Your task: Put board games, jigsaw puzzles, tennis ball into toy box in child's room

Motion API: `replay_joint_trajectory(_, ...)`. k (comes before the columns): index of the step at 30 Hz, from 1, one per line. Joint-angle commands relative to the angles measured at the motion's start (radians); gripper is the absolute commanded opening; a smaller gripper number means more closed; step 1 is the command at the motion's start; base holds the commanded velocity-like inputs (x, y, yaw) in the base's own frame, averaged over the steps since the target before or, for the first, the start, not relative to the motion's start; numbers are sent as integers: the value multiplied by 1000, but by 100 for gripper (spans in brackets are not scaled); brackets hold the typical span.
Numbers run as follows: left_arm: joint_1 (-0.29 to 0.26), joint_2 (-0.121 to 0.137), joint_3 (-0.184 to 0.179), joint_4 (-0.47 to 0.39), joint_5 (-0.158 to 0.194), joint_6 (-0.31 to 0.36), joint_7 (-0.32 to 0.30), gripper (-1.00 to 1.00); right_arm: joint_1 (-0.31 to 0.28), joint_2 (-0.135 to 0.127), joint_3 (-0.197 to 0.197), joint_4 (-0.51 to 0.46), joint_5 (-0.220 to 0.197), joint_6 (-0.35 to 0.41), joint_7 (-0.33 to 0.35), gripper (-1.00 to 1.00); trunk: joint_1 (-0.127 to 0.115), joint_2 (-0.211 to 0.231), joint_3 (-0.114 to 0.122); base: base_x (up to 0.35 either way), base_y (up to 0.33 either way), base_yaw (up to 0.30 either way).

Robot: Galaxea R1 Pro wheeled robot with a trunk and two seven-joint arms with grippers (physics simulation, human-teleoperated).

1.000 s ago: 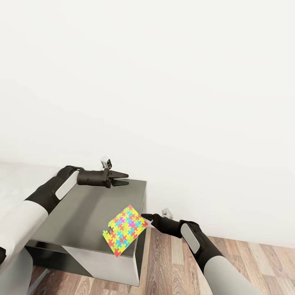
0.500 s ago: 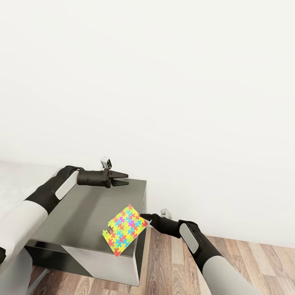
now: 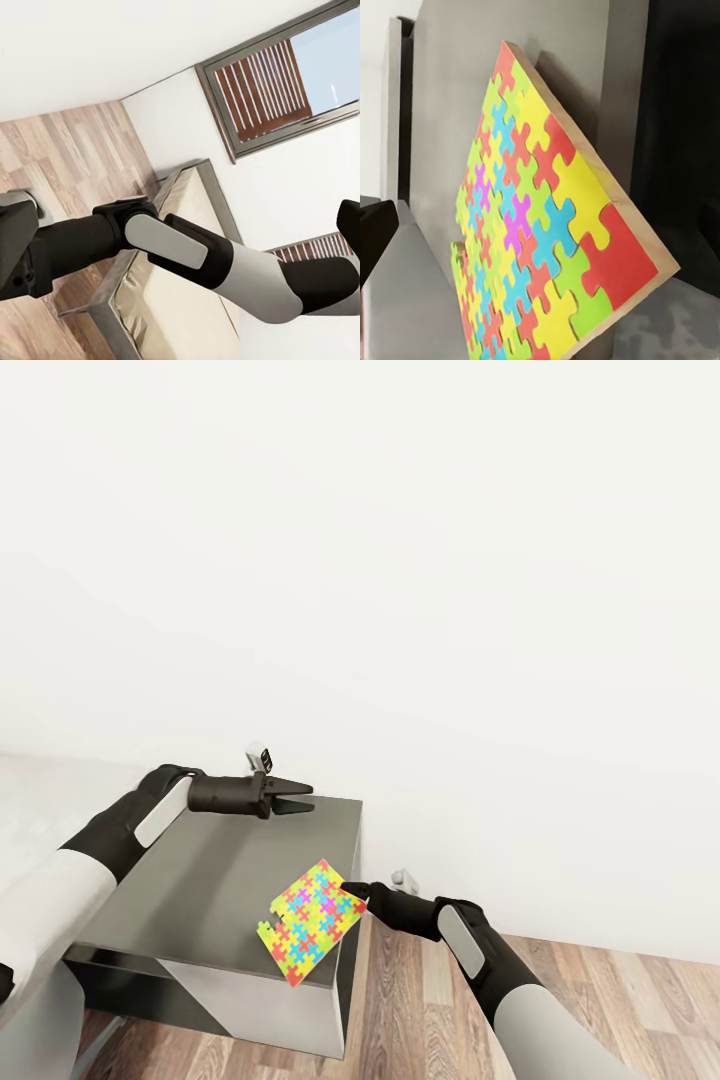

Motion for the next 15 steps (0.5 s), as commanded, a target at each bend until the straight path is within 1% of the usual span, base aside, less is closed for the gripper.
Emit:
replay_joint_trajectory(1, -1, 1, -3, 0, 3, 6, -3, 100, -1, 0, 0, -1, -4, 5, 0, 100, 0, -1, -1, 0, 7, 0)
replay_joint_trajectory(10, -1, 1, -4, 0, 3, 6, -3, 100, -1, -2, 1, -1, -4, 6, 0, 100, 0, -1, -1, 0, 2, 0)
replay_joint_trajectory(15, -1, 0, -2, 0, 3, 6, -3, 100, -1, -6, 2, 2, -5, 6, 0, 100, 0, -1, -1, 0, 53, 0)
